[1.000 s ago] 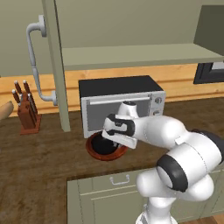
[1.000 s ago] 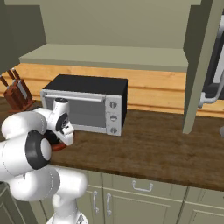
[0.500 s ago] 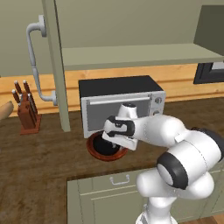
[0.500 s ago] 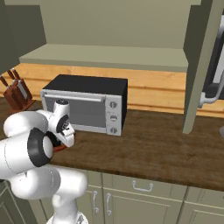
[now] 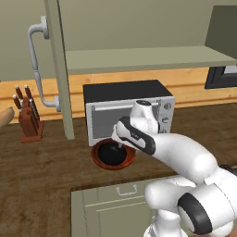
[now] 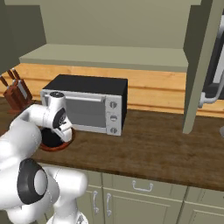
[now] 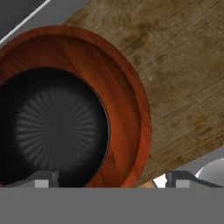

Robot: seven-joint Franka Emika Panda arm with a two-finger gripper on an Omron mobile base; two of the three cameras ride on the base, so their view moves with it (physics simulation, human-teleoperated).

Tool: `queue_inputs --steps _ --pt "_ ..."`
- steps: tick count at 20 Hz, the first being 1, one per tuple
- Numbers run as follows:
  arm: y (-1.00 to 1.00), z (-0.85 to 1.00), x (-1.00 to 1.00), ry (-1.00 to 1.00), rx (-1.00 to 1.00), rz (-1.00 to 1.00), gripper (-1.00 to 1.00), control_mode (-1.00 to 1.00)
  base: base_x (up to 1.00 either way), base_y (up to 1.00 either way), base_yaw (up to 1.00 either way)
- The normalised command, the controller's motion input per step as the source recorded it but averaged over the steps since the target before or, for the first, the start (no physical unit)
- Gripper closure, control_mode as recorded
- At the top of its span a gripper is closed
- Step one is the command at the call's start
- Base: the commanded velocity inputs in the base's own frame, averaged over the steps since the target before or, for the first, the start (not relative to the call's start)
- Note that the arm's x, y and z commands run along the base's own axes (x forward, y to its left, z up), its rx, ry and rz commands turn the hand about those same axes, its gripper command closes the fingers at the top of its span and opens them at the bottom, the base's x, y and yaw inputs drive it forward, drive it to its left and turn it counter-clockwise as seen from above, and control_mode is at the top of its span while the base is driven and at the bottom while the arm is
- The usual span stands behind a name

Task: Pick up the bowls on the counter and stack them on top of one another in the open cabinet. Place the smaller bowl on top of the larger bowl.

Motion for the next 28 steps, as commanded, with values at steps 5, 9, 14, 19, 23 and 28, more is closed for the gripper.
queue_inputs --steps 5,9,14,19,23,28 --pt "-0.27 0.00 -0.07 0.00 0.01 0.00 -1.00 -1.00 0.00 0.00 0.00" --pt "-0.07 -0.05 0.16 0.00 0.00 0.00 -1.00 -1.00 0.00 0.00 0.00" --pt "-0.01 -0.23 0.30 0.00 0.00 0.00 -1.00 -1.00 0.00 0.00 0.00" --pt "0.00 -0.30 0.34 0.03 0.00 0.00 -1.00 -1.00 0.00 0.00 0.00" --pt "0.00 -0.30 0.28 0.00 0.00 0.00 -1.00 -1.00 0.00 0.00 0.00" --pt "0.04 -0.30 0.24 0.00 0.00 0.00 -1.00 -1.00 0.00 0.00 0.00"
